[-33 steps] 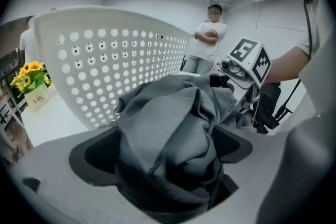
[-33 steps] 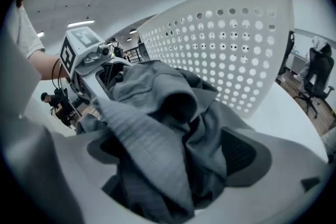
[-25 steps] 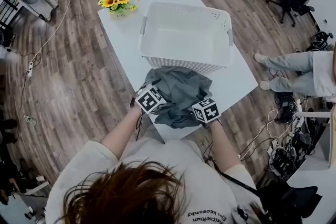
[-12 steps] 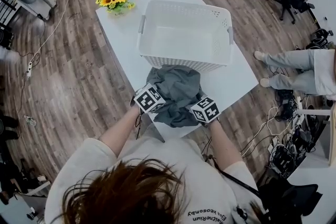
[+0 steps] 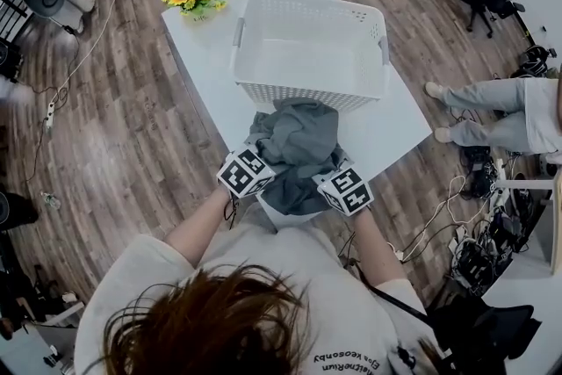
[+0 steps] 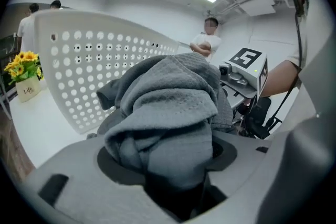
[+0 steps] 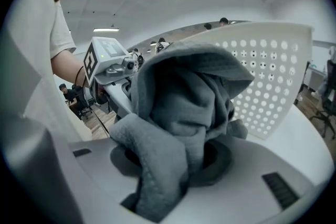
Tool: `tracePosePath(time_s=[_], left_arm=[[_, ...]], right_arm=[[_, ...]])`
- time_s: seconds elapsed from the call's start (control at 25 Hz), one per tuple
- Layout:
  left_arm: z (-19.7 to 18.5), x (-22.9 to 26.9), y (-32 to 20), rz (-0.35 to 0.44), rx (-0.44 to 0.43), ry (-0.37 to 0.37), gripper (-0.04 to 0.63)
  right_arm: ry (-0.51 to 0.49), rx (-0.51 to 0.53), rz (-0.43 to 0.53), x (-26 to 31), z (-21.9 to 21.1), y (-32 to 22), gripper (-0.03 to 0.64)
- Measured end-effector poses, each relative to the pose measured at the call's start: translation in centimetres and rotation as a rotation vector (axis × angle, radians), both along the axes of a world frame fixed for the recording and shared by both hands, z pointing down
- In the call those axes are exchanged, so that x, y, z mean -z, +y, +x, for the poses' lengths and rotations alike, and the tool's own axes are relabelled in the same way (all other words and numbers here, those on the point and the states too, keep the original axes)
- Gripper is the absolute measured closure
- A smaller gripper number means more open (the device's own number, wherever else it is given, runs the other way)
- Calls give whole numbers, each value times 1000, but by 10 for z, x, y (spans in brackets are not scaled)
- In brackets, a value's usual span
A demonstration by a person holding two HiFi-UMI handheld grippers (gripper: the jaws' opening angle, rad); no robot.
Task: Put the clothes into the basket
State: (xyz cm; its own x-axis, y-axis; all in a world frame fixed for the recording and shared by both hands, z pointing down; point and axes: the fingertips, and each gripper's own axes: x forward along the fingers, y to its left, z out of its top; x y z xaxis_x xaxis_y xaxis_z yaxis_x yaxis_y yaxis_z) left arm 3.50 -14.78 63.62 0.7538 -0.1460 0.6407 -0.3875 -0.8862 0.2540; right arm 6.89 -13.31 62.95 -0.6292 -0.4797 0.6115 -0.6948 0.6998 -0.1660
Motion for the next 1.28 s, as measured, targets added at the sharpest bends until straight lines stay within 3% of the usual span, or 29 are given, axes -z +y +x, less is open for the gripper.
tracePosePath(time_s=[0.36,0.56,0.76,1.28], left_arm=[[4,88,20,172,20,55,298],[5,142,19,308,38,85,299],[8,185,7,434,66,114,299],[17,280,-55,676,110,162,302]], right_arm=[[18,12,184,90,0,19,436],[41,18,315,143,1,17,436],[69,27,445,189,6,4,436],[138,53,697,286,14,-57,436]])
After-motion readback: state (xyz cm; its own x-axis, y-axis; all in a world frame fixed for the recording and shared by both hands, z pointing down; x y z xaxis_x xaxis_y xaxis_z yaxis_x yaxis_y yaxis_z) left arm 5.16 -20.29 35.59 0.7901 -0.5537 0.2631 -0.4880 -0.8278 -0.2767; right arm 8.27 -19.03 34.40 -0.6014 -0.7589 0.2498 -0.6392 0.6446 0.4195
